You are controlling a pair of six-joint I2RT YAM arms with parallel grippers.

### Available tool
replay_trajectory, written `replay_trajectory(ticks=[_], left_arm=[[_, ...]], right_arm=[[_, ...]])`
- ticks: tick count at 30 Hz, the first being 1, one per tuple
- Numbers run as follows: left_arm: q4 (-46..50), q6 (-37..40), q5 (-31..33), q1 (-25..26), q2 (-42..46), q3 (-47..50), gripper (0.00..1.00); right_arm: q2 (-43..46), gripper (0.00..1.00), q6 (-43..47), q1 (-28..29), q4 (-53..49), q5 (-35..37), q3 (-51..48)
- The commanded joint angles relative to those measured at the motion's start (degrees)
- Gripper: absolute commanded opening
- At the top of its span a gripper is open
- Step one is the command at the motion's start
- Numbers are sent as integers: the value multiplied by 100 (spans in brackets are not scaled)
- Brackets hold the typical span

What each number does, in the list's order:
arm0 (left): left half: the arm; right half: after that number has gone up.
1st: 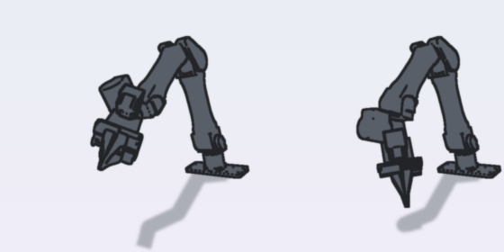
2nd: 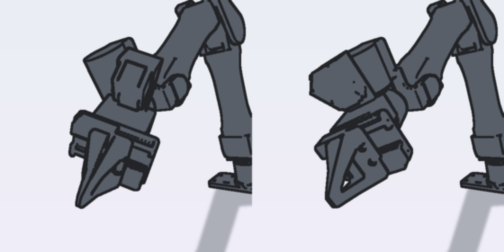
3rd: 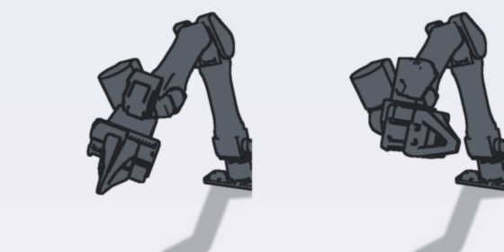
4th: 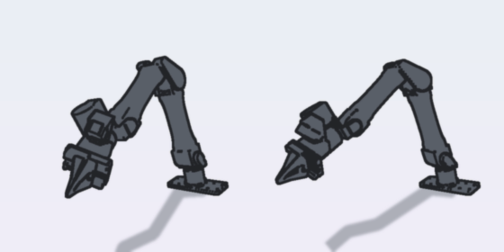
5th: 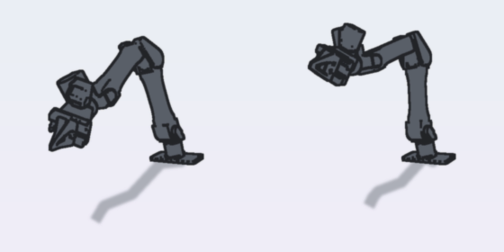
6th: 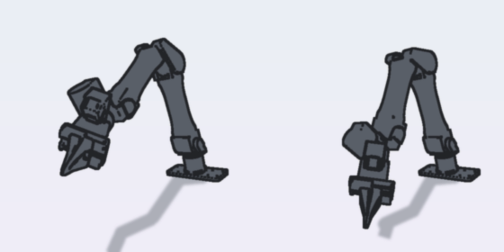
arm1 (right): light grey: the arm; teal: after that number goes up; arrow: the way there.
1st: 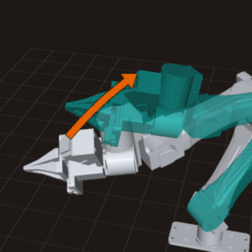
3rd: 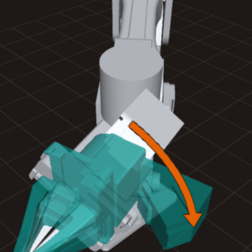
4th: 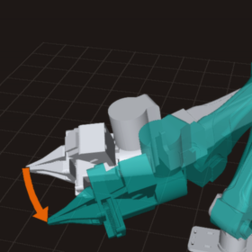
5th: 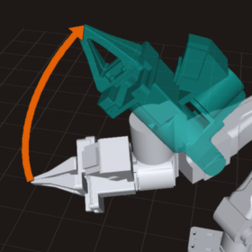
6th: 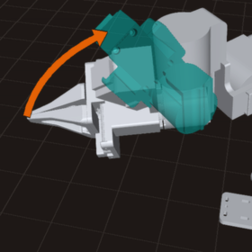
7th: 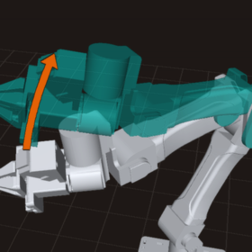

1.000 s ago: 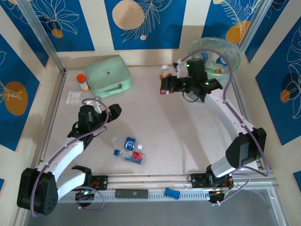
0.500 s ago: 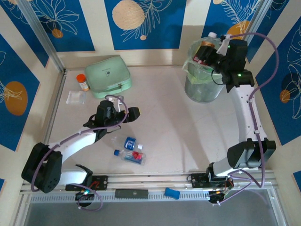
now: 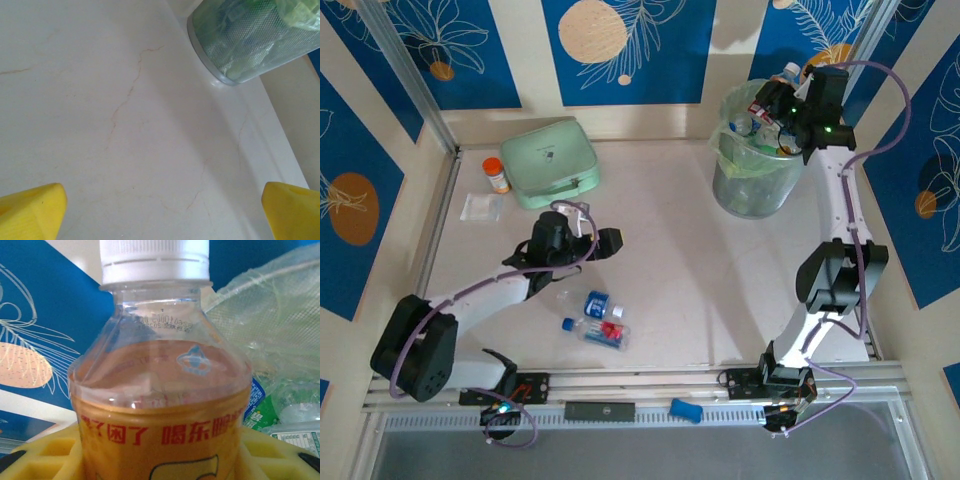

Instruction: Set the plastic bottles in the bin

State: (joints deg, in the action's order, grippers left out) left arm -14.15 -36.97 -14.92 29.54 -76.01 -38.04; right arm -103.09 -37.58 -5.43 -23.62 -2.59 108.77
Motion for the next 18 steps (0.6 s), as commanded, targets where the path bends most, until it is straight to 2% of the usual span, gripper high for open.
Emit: replay_trajectory(ticks=[1,13,18], left_arm=[[-79,76,90,75,-85,-221,100],[152,131,374,96,103,-285,100],[261,183,506,96,301,-159,100]], right_arm=[[-132,45,-102,-2,-207,-83,450],[-927,55,-136,7,-930,-130,1441],[-904,67,-157,11,-1023,-84,1448]])
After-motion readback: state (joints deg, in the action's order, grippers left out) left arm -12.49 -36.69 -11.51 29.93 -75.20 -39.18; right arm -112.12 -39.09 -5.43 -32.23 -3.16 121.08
